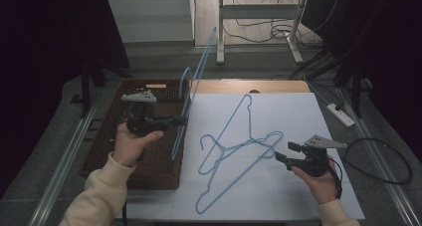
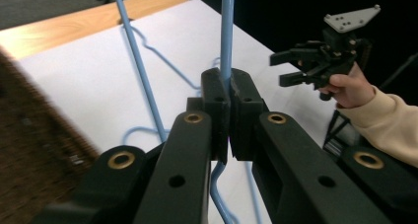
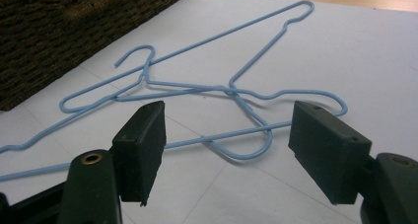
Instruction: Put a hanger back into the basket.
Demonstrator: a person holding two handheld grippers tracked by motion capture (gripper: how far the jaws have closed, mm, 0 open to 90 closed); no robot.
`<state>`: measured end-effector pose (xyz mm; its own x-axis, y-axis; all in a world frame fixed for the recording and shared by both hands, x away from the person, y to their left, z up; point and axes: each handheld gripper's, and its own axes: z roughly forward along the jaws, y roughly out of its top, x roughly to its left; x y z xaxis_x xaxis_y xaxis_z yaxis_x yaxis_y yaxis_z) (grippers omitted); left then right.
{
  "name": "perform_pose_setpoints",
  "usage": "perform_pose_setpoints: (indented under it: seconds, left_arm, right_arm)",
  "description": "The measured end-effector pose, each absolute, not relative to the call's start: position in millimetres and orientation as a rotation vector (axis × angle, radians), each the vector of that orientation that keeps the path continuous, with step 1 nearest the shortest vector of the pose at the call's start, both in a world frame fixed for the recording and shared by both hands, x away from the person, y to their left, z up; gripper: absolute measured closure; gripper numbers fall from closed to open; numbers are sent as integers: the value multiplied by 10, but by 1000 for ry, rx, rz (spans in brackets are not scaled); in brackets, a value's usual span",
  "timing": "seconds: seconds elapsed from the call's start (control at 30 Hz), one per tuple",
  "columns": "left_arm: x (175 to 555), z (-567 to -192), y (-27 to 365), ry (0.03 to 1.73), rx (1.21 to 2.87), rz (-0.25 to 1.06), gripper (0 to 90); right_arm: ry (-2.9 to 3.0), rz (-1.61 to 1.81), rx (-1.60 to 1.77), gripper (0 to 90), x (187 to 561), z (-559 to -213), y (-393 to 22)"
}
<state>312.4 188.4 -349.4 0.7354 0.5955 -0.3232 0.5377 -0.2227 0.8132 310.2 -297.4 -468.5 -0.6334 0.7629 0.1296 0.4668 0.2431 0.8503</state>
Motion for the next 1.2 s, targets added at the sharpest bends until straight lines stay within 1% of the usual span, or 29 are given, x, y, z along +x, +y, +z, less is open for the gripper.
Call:
perform_pose_setpoints:
  seconds: [0.33,0.53,0.63,0.9,1.2]
  left_arm:
    - [3152,-3550,2354,865,1918,101,872]
    - [3170,-3604,2561,860,1936,74,872]
    - [3200,-3681,2685,892,1971,71,873]
    - [3298,-3882,2815,923,2030,38,873]
    - [3364,-3998,2852,913,2113,15,873]
  right_arm:
    - [2202,1316,1161,311,3123,-4693,-2986]
    - [2201,1301,1176,311,3129,-4700,-2991]
    - [2203,1300,1181,312,3133,-4705,-2987]
    - [2206,1287,1194,313,3145,-4717,-2979]
    - [2199,1268,1243,315,3166,-4746,-2995]
